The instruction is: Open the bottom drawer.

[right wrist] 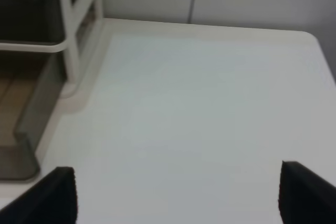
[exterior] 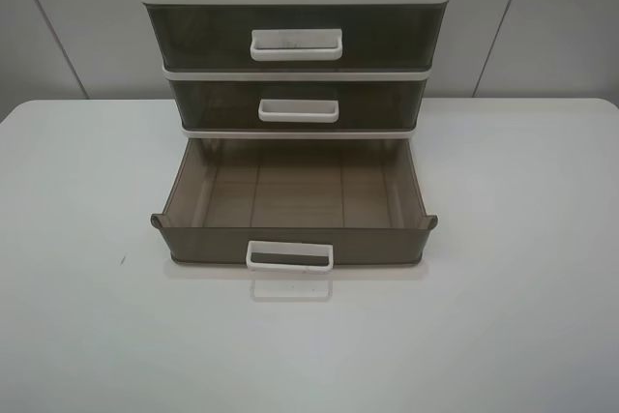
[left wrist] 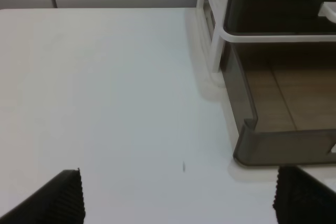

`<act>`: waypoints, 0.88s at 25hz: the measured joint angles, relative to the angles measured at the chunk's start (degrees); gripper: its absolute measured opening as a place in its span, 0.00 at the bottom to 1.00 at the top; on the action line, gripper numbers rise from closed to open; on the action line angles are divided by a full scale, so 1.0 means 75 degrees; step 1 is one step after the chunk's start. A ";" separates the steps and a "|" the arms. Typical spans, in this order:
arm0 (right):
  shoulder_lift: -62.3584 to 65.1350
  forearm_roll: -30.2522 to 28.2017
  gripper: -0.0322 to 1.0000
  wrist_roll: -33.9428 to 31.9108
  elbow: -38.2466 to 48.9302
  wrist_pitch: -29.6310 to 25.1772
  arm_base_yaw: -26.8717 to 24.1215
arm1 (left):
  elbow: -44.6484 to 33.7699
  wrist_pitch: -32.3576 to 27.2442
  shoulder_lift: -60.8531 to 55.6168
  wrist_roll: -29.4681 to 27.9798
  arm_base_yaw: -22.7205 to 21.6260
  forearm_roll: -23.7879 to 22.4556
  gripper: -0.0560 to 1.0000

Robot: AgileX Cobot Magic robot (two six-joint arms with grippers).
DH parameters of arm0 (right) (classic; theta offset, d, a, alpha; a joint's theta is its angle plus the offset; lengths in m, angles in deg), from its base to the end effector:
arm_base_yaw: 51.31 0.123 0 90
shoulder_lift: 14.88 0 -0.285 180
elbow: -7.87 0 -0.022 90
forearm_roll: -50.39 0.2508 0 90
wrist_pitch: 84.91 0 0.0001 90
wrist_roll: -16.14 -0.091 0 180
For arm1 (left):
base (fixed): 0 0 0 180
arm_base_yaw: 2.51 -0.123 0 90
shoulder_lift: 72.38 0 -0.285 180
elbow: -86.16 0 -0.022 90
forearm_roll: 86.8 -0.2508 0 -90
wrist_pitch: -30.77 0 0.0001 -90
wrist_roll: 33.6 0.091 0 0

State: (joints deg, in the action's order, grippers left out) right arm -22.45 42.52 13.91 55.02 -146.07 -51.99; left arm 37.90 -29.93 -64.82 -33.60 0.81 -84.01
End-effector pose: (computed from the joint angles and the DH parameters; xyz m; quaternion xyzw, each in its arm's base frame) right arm -0.0092 -0.0108 0.2842 0.0253 0.8451 -0.0613 0.5304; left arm -0.0063 -0.0035 0.2789 0.0257 0.8498 -0.0395 0.5250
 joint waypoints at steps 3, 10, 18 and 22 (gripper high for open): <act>0.0000 0.0364 0.77 0.0492 0.0006 0.0000 -0.1408 | 0.0000 0.0000 0.0000 0.0000 0.0000 0.0000 0.76; 0.0000 0.0671 0.77 0.0924 0.0006 0.0000 -0.2281 | 0.0000 0.0000 0.0000 0.0000 0.0000 0.0000 0.76; 0.0000 0.0678 0.77 0.0940 0.0006 0.0000 -0.2281 | 0.0000 0.0000 0.0000 0.0000 0.0000 0.0000 0.76; 0.0000 0.0678 0.77 0.0940 0.0006 0.0000 -0.2281 | 0.0000 0.0000 0.0000 0.0000 0.0000 0.0000 0.76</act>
State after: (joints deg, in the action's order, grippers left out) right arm -22.45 47.61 20.96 55.07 -146.07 -69.09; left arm 37.90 -29.93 -64.82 -33.60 0.81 -84.01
